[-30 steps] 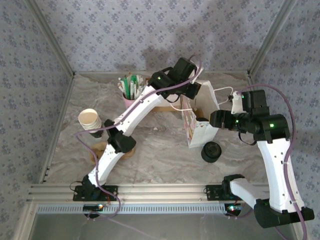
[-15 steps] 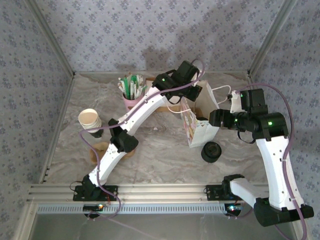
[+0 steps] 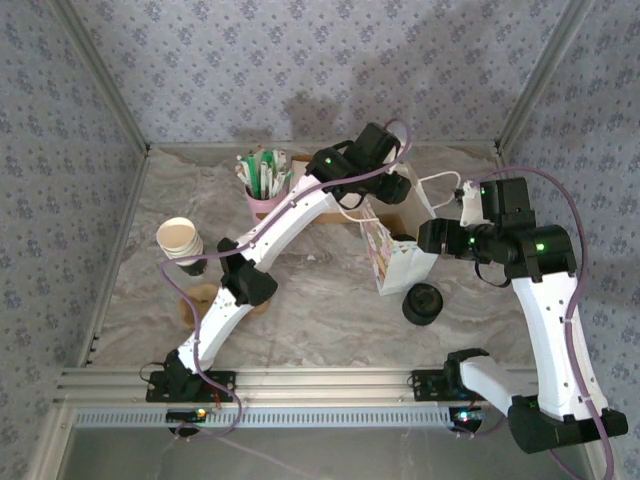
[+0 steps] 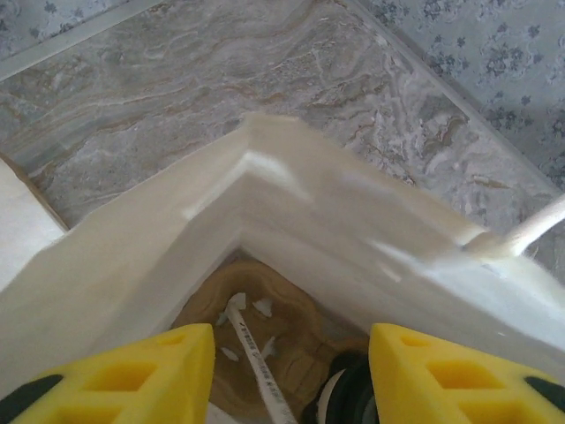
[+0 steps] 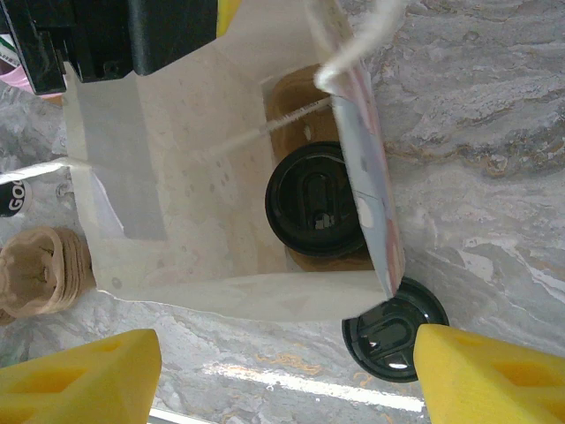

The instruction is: Pack the takeout coffee

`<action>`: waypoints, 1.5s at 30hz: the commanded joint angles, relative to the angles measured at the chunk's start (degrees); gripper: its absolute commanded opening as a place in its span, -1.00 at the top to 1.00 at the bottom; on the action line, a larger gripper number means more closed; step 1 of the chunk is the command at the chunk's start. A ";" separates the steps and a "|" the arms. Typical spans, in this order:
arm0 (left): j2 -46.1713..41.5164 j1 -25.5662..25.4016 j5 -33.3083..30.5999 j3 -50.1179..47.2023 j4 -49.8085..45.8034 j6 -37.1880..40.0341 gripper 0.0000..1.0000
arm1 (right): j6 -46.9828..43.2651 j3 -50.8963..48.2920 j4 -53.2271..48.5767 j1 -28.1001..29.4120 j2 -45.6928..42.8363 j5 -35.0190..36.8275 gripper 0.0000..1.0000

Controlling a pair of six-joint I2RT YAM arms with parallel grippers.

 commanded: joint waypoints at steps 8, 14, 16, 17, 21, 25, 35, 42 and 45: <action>-6.42 -0.69 2.99 2.31 0.20 -0.30 -0.36 | 0.22 0.66 -0.63 0.33 -0.88 -0.62 -0.55; -9.46 -0.77 4.00 3.39 0.96 -0.09 -0.60 | 0.61 1.33 -0.38 0.32 -1.48 -0.65 -0.56; -10.62 -0.77 3.83 3.72 0.74 0.18 -0.70 | 0.70 1.63 -0.23 0.35 -1.73 -0.86 -0.56; -11.17 -0.77 3.75 3.72 0.54 0.37 -0.74 | 0.66 1.79 -0.17 0.29 -1.87 -0.98 -0.56; -14.06 -0.85 1.60 3.63 -1.27 1.25 -0.99 | 0.53 2.83 0.54 0.34 -3.11 -1.75 -0.57; -16.87 -1.01 -0.77 3.04 -3.79 1.64 -0.99 | -0.30 3.19 2.84 0.30 -5.35 -3.89 -0.58; -28.60 -3.64 -5.94 -12.78 -0.94 2.34 -0.99 | 0.44 3.44 7.45 0.97 -9.01 -11.04 -0.61; -42.83 -4.79 -7.05 -35.63 9.97 -0.05 -0.99 | 1.66 1.70 9.98 3.46 -11.73 -14.67 -0.63; -48.13 -4.81 -7.98 -43.15 13.07 -1.44 -0.99 | 2.23 1.01 10.69 4.85 -12.49 -15.04 -0.64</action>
